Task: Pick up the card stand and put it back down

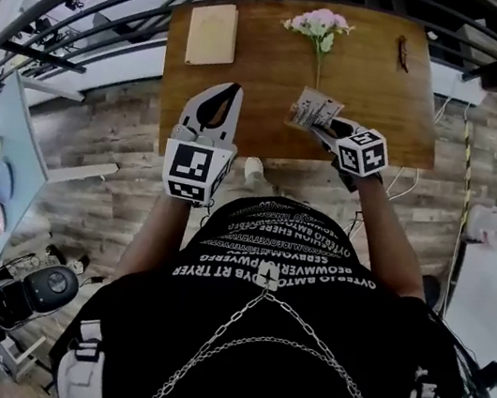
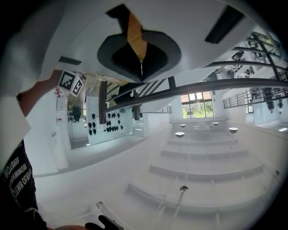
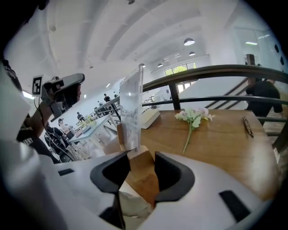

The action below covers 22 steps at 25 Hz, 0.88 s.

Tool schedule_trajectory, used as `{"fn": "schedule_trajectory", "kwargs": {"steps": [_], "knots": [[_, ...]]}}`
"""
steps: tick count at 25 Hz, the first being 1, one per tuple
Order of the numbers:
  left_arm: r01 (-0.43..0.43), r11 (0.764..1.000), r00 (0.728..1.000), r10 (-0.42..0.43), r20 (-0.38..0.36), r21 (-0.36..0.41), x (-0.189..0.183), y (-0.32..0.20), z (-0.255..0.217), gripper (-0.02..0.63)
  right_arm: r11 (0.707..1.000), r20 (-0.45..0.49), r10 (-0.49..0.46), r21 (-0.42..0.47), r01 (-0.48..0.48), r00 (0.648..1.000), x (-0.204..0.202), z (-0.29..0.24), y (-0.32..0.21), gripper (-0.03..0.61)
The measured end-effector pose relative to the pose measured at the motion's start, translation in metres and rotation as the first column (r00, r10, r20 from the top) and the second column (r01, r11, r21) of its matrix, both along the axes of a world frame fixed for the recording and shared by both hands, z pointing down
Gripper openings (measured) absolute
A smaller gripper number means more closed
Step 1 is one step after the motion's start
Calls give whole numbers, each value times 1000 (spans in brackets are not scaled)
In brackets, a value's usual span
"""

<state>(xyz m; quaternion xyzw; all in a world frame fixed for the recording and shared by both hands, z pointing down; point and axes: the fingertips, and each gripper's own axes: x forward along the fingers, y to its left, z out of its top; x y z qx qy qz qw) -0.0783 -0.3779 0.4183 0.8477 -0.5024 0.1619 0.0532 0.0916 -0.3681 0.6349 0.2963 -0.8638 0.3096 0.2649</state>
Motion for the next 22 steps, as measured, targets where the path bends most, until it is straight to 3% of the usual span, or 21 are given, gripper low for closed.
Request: {"fn": "schedule_trajectory", "kwargs": {"steps": [10, 22], "knots": [[-17, 999, 1000, 19, -24, 51, 44, 27, -18, 29, 997, 77, -10, 81, 4, 997, 23, -88, 0, 175], [-11, 998, 1000, 12, -20, 60, 76, 59, -23, 29, 980, 121, -114, 178, 91, 986, 35, -175, 24, 175]]}}
